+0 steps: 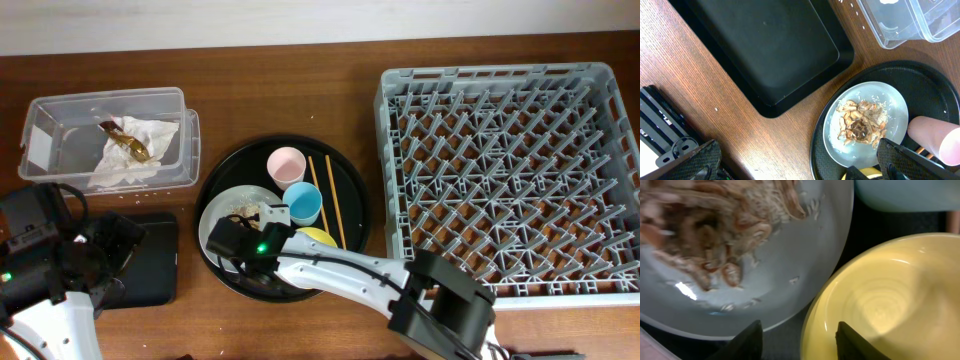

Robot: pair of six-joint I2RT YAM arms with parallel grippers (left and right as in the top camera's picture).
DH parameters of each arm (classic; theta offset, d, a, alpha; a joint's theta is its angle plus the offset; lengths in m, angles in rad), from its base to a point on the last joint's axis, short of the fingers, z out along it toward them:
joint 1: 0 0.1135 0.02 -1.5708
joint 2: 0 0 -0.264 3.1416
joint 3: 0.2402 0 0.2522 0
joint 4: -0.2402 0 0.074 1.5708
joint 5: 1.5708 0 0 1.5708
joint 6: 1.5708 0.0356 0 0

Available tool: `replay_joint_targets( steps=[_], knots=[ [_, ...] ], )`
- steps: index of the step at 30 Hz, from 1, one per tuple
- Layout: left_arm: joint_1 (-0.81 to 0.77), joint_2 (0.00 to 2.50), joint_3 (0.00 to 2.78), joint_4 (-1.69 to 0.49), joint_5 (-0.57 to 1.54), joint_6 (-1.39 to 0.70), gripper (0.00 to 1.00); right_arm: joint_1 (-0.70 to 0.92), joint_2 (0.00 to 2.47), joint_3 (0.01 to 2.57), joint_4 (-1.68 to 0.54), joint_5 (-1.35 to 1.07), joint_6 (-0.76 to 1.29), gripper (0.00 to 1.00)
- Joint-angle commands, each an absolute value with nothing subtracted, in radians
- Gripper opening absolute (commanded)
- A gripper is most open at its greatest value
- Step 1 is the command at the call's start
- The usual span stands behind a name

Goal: Sort waste into correct bins and load items into the dishwasher rack
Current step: 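Reach the right gripper to the yellow cup and grasp it, then carry the yellow cup into the dishwasher rack and release it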

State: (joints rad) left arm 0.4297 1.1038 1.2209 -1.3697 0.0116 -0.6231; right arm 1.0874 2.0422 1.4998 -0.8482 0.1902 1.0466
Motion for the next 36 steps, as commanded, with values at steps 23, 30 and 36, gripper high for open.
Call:
replay_joint_targets(
  steps=[23, 30, 36],
  knots=[
    [0.435, 1.101, 1.224, -1.37, 0.012, -0.633, 0.99, 1.092, 1.936, 1.746, -1.163, 0.21, 0.892, 0.04],
    [0.435, 1.101, 1.224, -1.37, 0.012, -0.633, 0.99, 0.779, 1.512, 1.784, -1.239, 0.035, 0.524, 0.04],
    [0.435, 1.101, 1.224, -1.37, 0.012, -0.633, 0.99, -0.074, 1.548, 1.776, -1.252, -0.504, 0.007, 0.04]
  ],
)
